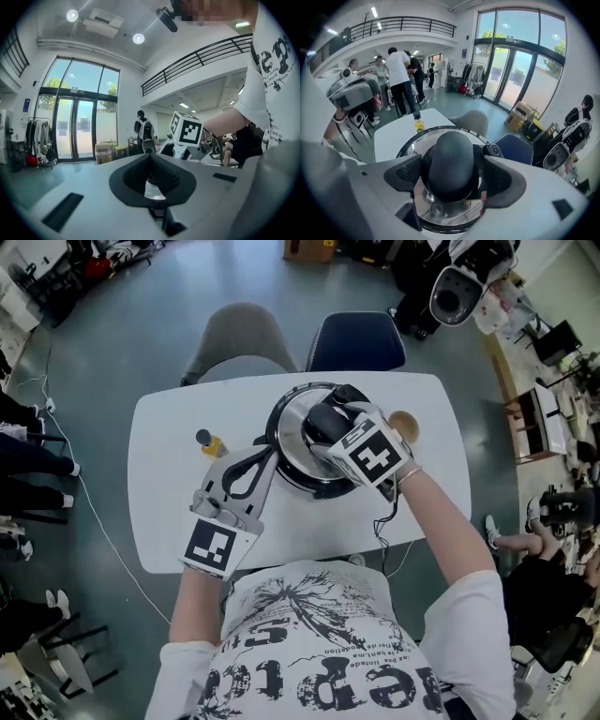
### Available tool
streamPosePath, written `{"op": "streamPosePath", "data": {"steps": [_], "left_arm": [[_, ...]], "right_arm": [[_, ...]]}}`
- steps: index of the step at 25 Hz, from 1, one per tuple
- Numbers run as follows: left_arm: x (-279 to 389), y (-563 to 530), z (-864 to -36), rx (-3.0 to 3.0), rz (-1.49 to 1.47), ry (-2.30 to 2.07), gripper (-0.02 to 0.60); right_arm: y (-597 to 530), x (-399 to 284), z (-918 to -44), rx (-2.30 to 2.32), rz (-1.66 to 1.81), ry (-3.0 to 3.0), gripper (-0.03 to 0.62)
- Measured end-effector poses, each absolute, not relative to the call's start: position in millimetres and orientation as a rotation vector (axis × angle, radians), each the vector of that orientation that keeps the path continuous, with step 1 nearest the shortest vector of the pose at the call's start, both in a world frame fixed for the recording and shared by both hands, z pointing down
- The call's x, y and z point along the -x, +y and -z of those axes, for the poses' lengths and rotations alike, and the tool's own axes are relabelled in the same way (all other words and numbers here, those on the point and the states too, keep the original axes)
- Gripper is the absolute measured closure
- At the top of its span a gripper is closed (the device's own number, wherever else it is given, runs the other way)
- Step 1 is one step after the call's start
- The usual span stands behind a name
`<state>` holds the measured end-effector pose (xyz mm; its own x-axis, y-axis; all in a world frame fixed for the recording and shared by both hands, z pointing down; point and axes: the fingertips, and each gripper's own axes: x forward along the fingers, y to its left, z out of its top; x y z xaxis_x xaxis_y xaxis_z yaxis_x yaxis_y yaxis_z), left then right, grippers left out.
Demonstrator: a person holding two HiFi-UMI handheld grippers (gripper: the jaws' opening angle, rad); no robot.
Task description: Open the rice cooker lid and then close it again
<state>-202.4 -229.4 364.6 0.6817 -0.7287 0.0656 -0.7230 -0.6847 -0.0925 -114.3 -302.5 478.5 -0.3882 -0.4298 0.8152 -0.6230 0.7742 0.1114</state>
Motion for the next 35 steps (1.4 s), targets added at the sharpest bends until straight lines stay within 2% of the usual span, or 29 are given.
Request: {"op": "streamPosePath", "data": {"steps": [2, 4, 7, 24, 35], "left_arm": [[203, -232, -366, 2.832, 0.151, 1.202, 0.568], [203, -235, -363, 2.83, 0.16, 1.186, 0.568], [204, -241, -361, 2.83, 0.165, 1.18, 0.568], [217, -248, -357, 2.841, 0.143, 1.17, 0.568], [197, -217, -356, 2.825, 0.14, 1.196, 0.568]], "right_arm": [[-306, 117, -481, -0.779, -0.29, -2.024, 0.184], [-310, 117, -479, -0.781, -0.323, -2.006, 0.245], [-313, 117, -477, -0.759, -0.403, -1.985, 0.292], [-321, 125, -480, -0.786, -0.488, -1.959, 0.303], [-304, 98, -447, -0.844, -0.459, -2.038, 0.303]]}}
